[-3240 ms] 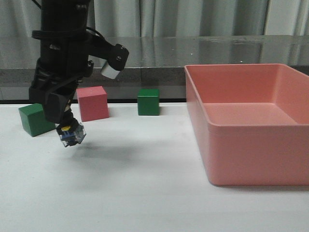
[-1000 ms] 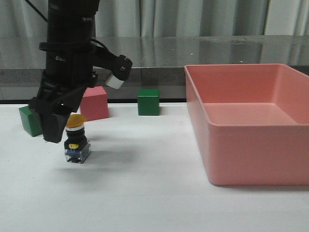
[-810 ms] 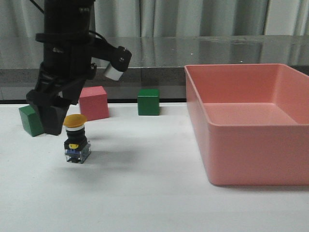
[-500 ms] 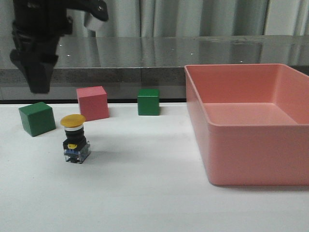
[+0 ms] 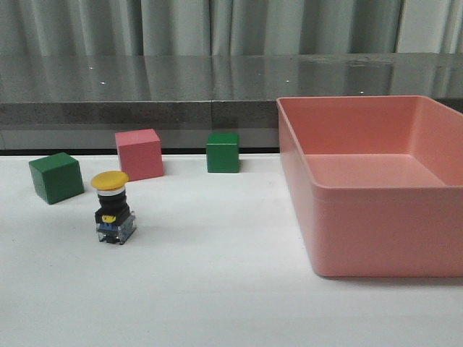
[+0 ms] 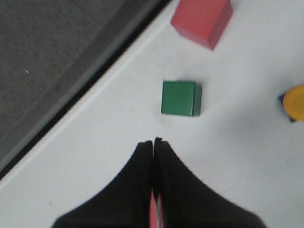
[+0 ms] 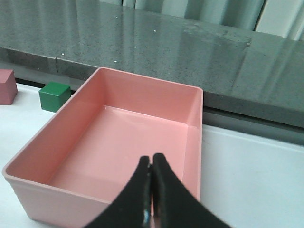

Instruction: Place and stand button with both arms

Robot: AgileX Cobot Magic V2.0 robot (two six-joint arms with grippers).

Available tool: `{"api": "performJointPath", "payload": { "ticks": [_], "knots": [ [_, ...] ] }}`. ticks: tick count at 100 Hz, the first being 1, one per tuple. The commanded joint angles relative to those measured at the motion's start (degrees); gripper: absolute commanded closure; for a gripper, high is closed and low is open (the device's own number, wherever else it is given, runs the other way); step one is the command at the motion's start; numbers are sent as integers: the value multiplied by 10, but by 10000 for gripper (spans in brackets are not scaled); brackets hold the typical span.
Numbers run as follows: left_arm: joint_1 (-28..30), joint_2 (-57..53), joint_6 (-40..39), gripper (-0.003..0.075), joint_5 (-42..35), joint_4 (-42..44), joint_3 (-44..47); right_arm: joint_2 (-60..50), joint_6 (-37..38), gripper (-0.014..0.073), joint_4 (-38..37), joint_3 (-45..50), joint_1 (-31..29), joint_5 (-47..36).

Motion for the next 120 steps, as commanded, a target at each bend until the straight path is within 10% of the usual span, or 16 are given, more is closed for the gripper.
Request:
{"api": "performJointPath", "payload": {
  "ticks": [1, 44, 120],
  "knots": [
    [4, -59, -12, 739, -81, -35, 7, 5, -1, 703, 6, -15, -1, -40],
    [4, -383, -12, 739, -388, -174, 370, 5, -1, 703, 6, -15, -1, -40],
    [4, -608, -12, 739, -411, -177, 597, 5, -1, 703, 6, -15, -1, -40]
  ]
}}
